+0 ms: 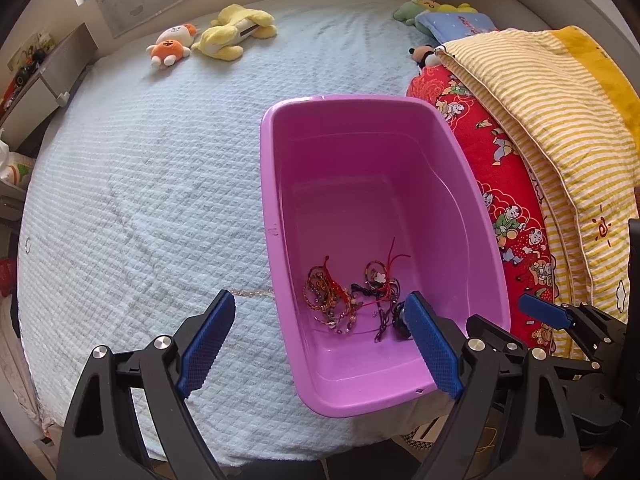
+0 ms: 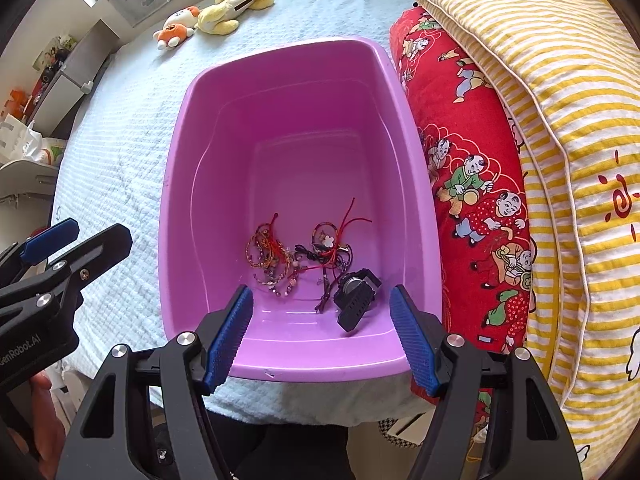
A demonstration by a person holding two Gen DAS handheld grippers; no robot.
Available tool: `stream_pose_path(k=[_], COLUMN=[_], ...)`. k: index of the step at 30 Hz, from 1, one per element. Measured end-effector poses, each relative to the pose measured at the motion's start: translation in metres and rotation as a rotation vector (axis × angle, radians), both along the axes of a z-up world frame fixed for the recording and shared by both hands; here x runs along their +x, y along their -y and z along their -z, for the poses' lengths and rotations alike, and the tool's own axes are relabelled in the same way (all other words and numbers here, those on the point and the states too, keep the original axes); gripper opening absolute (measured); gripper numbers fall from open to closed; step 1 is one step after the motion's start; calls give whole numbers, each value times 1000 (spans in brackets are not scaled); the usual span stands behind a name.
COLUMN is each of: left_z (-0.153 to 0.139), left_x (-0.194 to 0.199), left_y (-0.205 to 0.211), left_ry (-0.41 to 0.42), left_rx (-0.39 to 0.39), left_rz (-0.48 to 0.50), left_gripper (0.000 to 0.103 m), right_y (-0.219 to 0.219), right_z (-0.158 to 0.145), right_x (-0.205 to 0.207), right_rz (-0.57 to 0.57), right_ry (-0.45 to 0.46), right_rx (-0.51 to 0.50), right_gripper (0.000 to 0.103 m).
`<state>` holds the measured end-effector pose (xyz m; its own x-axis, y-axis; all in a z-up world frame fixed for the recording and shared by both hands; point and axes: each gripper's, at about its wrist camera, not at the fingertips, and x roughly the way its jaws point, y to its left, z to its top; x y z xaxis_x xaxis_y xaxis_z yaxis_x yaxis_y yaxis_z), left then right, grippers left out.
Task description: Organize jewelry
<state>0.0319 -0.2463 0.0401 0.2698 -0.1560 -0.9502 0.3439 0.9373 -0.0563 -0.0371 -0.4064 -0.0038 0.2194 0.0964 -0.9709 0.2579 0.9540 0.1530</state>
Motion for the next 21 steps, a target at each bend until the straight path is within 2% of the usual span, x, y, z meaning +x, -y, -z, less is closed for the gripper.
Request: stream_pose_path(k=[21], left_z=[-5], left_x=[-6], left_y=[-3], left_ry=[9], left_rx=[5], left_rz=[3], left_gripper=[85], right_y=[-4], right_z=[-6], right_x=[-7], right_rz=[1], right_ry=[7], right_rx=[-3], right_gripper=[68])
